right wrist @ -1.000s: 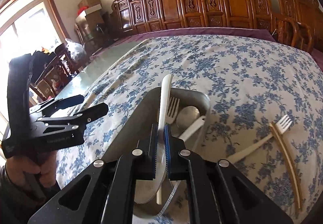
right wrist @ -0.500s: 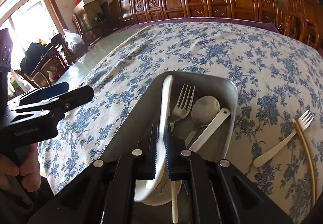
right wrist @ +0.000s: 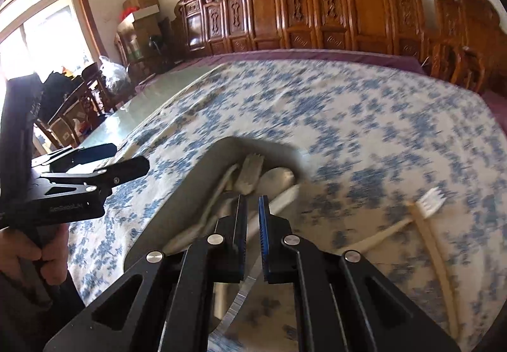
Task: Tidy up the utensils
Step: 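Lower the white plastic spoon into the tray and open the right gripper, then grasp a wooden chopstick with the right gripper while the left gripper approaches a white plastic fork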
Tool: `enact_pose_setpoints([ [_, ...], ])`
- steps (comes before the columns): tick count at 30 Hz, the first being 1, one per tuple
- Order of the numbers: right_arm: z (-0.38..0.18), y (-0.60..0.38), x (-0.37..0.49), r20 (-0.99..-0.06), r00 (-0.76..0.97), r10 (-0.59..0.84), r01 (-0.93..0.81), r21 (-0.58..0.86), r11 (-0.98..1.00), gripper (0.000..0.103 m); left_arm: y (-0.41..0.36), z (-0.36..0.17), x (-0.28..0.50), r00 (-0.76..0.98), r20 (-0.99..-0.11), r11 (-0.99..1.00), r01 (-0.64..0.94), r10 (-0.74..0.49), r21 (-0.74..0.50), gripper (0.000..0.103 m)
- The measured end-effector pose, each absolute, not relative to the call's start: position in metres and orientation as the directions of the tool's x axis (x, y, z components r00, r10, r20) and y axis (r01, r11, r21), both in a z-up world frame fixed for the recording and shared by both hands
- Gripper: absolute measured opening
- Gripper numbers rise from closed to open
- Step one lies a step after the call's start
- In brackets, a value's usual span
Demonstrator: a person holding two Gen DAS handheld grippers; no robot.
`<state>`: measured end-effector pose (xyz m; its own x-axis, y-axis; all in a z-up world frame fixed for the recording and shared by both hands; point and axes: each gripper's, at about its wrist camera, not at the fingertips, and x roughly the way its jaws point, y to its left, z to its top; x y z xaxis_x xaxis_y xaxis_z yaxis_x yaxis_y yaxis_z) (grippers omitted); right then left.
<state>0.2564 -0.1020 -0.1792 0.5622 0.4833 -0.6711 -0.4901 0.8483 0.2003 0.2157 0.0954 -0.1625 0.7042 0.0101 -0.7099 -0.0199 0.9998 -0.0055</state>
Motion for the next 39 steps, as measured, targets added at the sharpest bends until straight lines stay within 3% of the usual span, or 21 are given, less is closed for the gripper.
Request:
enact_pose_setpoints([
  [12, -0.162, -0.201, 0.261, -0.693, 0.638, 0.336, -0.385, 0.091, 0.919, 0.010, 0.053, -0.160, 0.211, 0.702, -0.708, 0.996, 0.085, -0.078, -0.026, 0.085],
  [15, -0.174, -0.225, 0.262, -0.721, 0.633, 0.281, -0.364, 0.042, 0.930, 0.023, 0.041, -0.161, 0.208, 0.698, -0.708, 0.992, 0.117, -0.108, -0.035, 0.085],
  [19, -0.198, -0.252, 0.266, -0.760, 0.610, 0.225, -0.332, 0.012, 0.943, 0.024, 0.024, -0.162, 0.203, 0.696, -0.707, 0.988, 0.151, -0.127, -0.029, 0.085],
  [29, -0.241, -0.280, 0.278, -0.812, 0.549, 0.198, -0.302, 0.028, 0.953, 0.024, 0.000, -0.165, 0.194, 0.695, -0.702, 0.979, 0.202, -0.158, -0.020, 0.085],
  [39, -0.249, -0.281, 0.279, -0.827, 0.521, 0.209, -0.324, 0.035, 0.945, 0.024, -0.013, -0.167, 0.190, 0.692, -0.702, 0.974, 0.225, -0.168, -0.011, 0.085],
])
